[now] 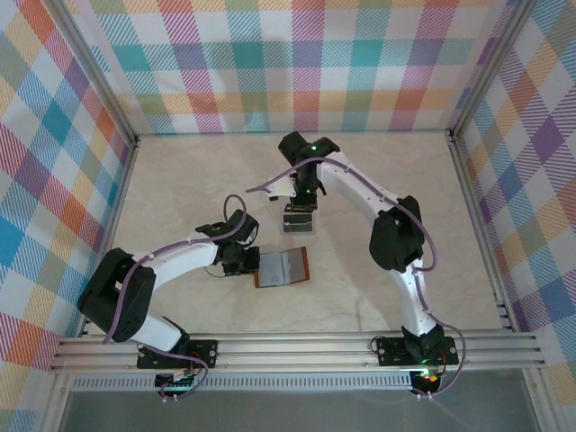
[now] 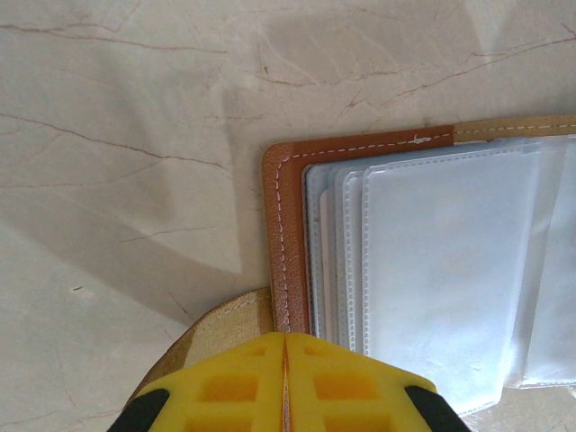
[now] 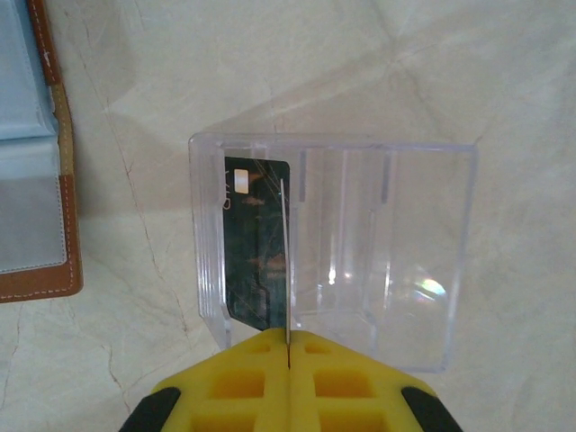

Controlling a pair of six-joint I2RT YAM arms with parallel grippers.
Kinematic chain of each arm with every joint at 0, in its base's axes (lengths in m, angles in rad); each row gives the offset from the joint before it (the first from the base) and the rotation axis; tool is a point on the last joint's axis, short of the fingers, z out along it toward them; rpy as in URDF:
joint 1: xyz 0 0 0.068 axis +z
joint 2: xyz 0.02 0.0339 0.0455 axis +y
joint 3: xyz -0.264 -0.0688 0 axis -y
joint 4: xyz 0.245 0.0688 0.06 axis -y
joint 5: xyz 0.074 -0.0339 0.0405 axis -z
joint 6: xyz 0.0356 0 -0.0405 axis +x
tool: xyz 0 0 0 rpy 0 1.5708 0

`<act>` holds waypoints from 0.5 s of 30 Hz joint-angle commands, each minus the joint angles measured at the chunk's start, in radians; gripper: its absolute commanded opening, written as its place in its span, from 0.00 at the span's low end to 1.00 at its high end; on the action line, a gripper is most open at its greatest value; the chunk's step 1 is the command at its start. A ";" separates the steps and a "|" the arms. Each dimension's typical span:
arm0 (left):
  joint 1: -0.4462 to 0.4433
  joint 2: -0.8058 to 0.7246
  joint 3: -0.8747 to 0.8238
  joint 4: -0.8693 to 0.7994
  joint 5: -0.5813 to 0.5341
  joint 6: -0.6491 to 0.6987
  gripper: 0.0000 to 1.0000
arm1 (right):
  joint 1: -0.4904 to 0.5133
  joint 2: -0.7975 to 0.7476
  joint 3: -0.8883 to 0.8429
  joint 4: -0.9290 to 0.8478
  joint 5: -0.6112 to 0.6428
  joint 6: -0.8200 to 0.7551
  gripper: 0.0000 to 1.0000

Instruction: Take the credit cards out of the card holder

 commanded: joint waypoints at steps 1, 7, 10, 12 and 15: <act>0.005 0.006 -0.008 -0.021 -0.012 -0.017 0.10 | -0.001 0.033 0.044 -0.080 -0.043 -0.020 0.00; 0.005 0.009 -0.005 -0.019 -0.017 -0.016 0.09 | -0.001 0.083 0.050 -0.083 -0.059 -0.010 0.00; 0.006 0.018 -0.005 -0.015 -0.013 -0.013 0.09 | -0.001 0.109 0.057 -0.085 -0.069 -0.009 0.00; 0.007 0.026 -0.003 -0.013 -0.011 -0.014 0.09 | -0.002 0.125 0.063 -0.085 -0.075 -0.010 0.00; 0.007 0.035 -0.002 -0.009 -0.006 -0.016 0.09 | -0.001 0.147 0.078 -0.084 -0.074 -0.006 0.00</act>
